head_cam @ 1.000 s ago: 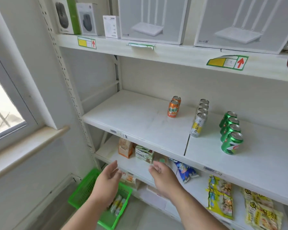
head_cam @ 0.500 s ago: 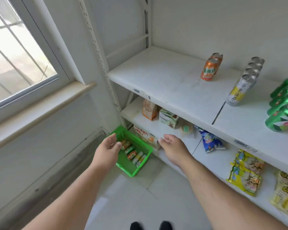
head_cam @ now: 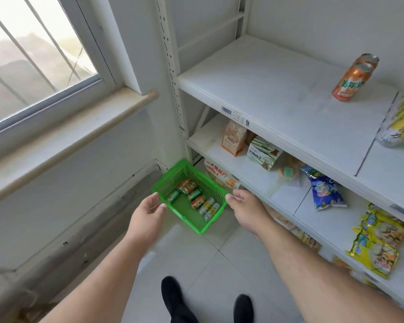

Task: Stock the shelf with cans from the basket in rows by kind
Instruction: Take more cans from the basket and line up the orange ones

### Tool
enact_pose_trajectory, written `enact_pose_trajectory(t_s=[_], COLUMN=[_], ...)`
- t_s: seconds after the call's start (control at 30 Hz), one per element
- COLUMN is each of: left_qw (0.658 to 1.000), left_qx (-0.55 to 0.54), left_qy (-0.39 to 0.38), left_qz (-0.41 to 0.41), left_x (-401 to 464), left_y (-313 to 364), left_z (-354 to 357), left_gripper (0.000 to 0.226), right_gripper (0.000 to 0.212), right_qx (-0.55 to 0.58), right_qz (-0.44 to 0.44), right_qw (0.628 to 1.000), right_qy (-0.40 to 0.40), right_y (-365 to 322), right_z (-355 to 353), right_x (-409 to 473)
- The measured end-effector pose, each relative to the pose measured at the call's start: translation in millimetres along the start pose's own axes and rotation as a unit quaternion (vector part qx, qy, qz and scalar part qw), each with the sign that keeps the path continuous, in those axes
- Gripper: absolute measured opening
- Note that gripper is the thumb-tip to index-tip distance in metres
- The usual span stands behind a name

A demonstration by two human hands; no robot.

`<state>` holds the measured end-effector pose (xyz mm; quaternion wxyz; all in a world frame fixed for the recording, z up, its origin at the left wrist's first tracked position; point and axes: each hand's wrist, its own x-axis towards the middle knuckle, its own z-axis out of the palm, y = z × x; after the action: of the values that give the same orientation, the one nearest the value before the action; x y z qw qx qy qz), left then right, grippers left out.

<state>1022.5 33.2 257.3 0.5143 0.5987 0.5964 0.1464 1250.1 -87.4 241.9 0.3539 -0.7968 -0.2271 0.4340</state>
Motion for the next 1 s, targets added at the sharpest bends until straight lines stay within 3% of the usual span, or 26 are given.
enact_pose_trajectory(t_s=[0.37,0.8,1.0], left_qw=[0.998,0.983,0.969], left_qx=[0.024,0.119,0.175], left_qy=[-0.062,-0.128,-0.160], left_qz=[-0.019,-0.057,-0.065], left_x=[107.0,235.6,317.7], left_y=[-17.4,-8.5,-37.9], left_z=[-62.7,0.1,42.6], left_gripper=[0.046,0.051,0.053], right_gripper=[0.060,0.068,0.087], right_qx=[0.040,0.127,0.169], right_qz=[0.088,0.190,0.247], right_qw=[0.995,0.973,0.953], right_qy=[0.015,0.023,0.054], right_y=[-23.5,16.0,62.3], right_z=[100.1,109.6,130.7], right_x=[47.7,189.8,259.8])
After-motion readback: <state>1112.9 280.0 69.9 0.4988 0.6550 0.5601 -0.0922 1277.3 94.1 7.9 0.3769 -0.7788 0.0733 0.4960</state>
